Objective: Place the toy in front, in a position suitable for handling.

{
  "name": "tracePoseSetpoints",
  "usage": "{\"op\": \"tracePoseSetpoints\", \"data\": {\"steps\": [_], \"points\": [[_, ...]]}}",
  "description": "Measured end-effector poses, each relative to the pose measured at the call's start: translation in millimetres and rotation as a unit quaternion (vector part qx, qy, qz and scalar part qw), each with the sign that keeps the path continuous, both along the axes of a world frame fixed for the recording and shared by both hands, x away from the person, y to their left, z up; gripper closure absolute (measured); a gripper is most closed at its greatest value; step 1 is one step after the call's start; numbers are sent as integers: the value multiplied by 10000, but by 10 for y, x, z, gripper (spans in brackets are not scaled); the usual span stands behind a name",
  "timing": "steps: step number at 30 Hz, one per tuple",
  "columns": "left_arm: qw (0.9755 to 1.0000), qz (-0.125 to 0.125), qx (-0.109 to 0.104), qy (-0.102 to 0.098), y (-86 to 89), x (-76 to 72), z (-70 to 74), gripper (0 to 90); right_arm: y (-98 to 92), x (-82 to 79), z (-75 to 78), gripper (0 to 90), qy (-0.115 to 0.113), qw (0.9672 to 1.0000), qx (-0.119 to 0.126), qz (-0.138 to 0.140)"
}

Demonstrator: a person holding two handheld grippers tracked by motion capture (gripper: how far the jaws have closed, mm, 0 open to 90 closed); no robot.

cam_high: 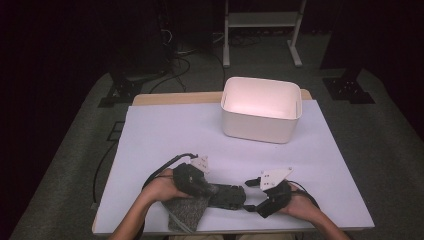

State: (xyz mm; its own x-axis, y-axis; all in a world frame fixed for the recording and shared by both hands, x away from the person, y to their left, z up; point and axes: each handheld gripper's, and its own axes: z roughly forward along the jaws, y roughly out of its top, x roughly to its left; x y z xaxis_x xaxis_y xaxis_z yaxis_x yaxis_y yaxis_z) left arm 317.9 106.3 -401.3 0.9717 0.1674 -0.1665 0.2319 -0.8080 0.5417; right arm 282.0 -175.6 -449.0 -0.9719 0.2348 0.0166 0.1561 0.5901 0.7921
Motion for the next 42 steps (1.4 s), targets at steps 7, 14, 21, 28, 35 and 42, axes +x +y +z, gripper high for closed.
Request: {"op": "tracePoseSetpoints", "data": {"steps": [7,14,21,28,35,42], "points": [[10000,-35,89,-8,-25,10,15,766,145,-5,-70,216,-3,9996,-188,209],[10000,-67,41,-4,-81,18,21,766,163,1,-71,248,-72,9993,-287,221],[9979,-641,79,-55,-565,-24,40,766,186,24,-57,250,-108,9990,-338,275],[9941,-1065,118,-164,-883,-112,39,767,181,11,-75,249,-225,9986,-360,304],[9972,-621,219,-362,-763,52,81,766,180,34,-73,252,-187,9991,-257,267],[9982,-297,312,-408,-595,203,102,766,185,47,-69,313,-206,9991,-266,258]]}}
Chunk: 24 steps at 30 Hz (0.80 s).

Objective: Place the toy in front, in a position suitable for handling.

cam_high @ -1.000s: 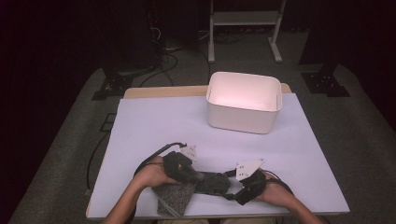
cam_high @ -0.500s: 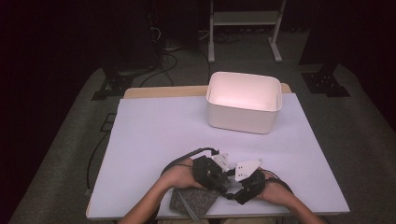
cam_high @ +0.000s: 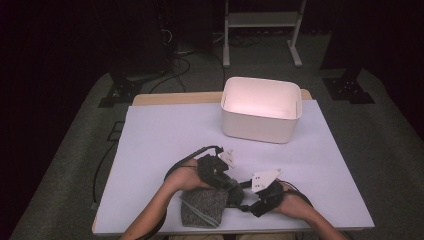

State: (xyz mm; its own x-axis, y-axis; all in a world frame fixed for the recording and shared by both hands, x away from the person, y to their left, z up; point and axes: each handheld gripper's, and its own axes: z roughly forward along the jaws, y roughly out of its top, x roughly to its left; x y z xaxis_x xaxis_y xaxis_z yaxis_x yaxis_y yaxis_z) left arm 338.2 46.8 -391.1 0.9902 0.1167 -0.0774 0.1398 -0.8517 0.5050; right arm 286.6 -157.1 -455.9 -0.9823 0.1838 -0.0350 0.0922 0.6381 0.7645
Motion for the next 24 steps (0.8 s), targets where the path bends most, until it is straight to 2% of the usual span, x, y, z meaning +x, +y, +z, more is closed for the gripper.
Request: {"op": "tracePoseSetpoints", "data": {"steps": [3,7,9,15,18,23,24], "points": [[9999,8,-109,134,6,11,-43,765,-8,21,-7,322,29,10000,51,-30],[9999,-63,-60,133,-25,6,-47,765,-19,37,-22,311,132,9999,82,-17],[9999,-59,-25,155,-33,6,-53,765,-21,54,-31,278,195,9998,99,-6],[9998,-104,8,186,-51,6,-44,764,29,93,-23,235,168,9998,89,76],[9996,-201,-12,216,-92,-24,-42,764,28,92,-27,237,165,9998,110,93],[9979,-562,-90,300,-204,-157,-32,764,36,72,-20,237,138,9998,105,93],[9979,-562,-90,300,-204,-157,-32,764,35,74,-20,237,115,9998,96,103]]}}
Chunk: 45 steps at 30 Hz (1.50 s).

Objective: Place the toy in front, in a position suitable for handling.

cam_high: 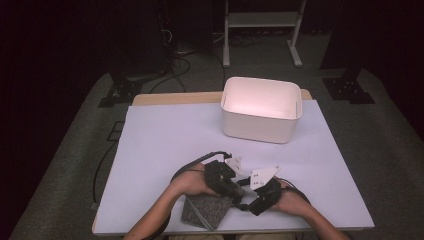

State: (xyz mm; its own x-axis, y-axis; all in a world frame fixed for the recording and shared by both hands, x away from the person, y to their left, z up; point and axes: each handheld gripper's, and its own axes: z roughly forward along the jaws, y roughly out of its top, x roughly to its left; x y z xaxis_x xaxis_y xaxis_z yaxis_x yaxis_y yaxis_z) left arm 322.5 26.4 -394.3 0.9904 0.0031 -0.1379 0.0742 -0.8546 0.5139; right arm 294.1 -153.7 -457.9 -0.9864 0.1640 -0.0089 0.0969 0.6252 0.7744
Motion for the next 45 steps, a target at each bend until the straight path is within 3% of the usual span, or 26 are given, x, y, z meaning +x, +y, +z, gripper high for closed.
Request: {"op": "tracePoseSetpoints", "data": {"steps": [1,3,5,8,9,12,17,20,25,30,31,36,38,41,45], "points": [[9999,-121,-71,54,-36,-48,-6,764,0,0,0,237,0,10000,0,0],[9997,-255,-17,-8,-115,-110,-30,758,3,-4,-7,237,-12,10000,-21,-7],[9997,-234,-24,-19,-125,-102,-37,759,0,-10,-20,237,-22,10000,-41,-15],[9999,-95,-7,-137,-102,-55,-25,760,-11,-9,-19,250,22,10000,-15,-41],[9995,81,52,-304,-59,-2,5,763,-12,-2,-16,250,48,10000,26,-61],[9984,369,123,-409,2,84,21,764,-10,7,-13,250,69,9999,53,-52],[9990,402,37,-214,19,121,-9,763,-17,20,-19,257,92,9999,43,-63],[9999,92,-38,75,-54,42,-44,763,-12,14,-21,256,43,10000,-32,-44],[10000,-4,3,79,-48,-11,-35,760,-10,-1,-35,268,59,10000,-46,-42],[9994,308,107,-91,242,3,59,754,-14,16,-15,280,40,10000,33,-67],[9990,430,104,-104,389,-1,69,753,-15,16,-16,281,67,9999,41,-81],[9969,771,131,-50,719,-8,32,750,-19,21,-10,281,149,9998,34,-101],[9968,798,92,-4,754,-18,15,750,-21,27,-10,279,173,9998,38,-97],[9969,784,-11,15,770,-62,-33,750,-28,36,29,265,456,9987,76,-193],[9974,722,-36,23,735,-76,-42,751,-32,66,99,233,599,9977,127,-278]]}}
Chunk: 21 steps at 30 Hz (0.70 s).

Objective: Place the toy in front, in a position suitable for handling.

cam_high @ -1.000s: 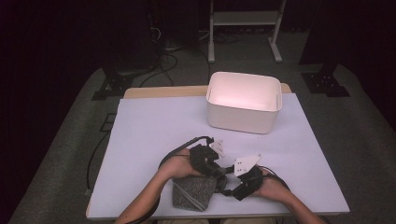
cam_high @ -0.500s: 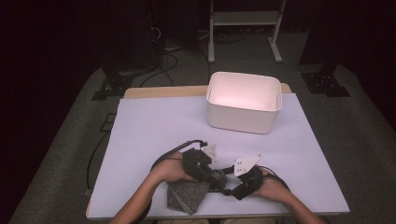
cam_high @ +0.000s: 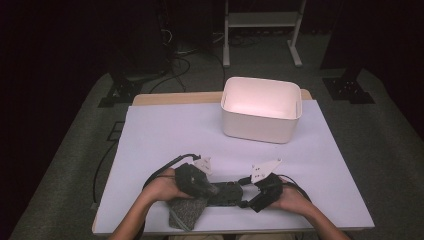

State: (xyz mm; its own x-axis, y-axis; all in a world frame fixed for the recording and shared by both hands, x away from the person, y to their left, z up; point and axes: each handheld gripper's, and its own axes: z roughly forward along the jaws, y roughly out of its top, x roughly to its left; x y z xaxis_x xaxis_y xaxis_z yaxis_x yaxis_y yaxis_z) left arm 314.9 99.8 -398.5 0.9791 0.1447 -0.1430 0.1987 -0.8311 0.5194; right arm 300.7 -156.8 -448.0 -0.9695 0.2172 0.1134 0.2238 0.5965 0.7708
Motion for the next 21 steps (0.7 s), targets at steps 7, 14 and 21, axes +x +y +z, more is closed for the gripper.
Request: {"op": "tracePoseSetpoints", "data": {"steps": [7,14,21], "points": [[10000,-55,10,-25,-35,-29,-2,753,138,127,127,224,209,9998,24,36],[9999,-162,-8,-6,-63,-56,-1,754,347,225,100,223,386,9990,-117,204],[9997,-220,-73,45,-74,-74,-7,758,404,261,43,222,508,9982,-243,228]]}}
